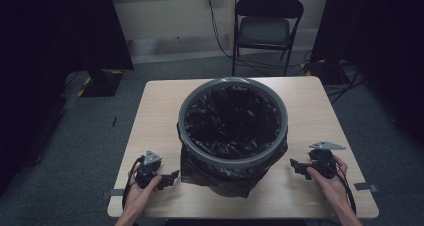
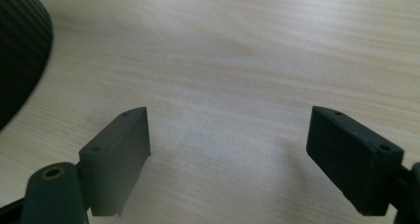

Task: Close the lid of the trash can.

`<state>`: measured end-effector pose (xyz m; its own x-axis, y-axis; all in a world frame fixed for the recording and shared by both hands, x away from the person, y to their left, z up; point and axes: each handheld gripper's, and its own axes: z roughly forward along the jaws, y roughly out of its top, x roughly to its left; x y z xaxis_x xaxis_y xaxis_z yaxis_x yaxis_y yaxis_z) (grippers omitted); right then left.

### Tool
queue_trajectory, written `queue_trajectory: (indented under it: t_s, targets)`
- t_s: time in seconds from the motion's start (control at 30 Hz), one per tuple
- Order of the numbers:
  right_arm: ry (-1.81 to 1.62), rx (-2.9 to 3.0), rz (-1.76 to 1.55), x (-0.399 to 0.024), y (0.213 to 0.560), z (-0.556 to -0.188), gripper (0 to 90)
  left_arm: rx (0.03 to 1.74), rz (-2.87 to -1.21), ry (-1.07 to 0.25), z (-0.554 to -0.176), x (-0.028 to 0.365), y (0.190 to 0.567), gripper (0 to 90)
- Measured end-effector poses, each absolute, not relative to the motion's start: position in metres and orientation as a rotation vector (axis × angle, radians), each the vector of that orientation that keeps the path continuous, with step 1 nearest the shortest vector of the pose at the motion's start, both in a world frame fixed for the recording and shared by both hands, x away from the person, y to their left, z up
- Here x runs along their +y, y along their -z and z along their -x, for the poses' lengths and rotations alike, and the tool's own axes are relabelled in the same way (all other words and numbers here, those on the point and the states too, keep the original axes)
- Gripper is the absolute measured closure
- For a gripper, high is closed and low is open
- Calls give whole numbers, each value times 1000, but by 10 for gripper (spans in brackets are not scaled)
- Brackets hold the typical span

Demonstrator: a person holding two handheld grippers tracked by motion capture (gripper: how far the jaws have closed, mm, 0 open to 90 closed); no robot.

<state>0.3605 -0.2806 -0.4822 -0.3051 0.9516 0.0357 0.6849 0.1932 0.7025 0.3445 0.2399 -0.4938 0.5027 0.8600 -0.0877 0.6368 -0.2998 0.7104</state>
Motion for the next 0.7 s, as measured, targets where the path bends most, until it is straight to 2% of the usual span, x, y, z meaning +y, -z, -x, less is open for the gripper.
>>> queue_trajectory:
  t_s: [0.3, 0.7]
  targets:
    - [-804, 2058, -1520, -276, 493, -363, 153, 1202, -2049, -523, -347, 232, 501, 146]
    - [-863, 1994, -1498, -276, 500, -360, 130, 1219, -2041, -524, -347, 229, 502, 113]
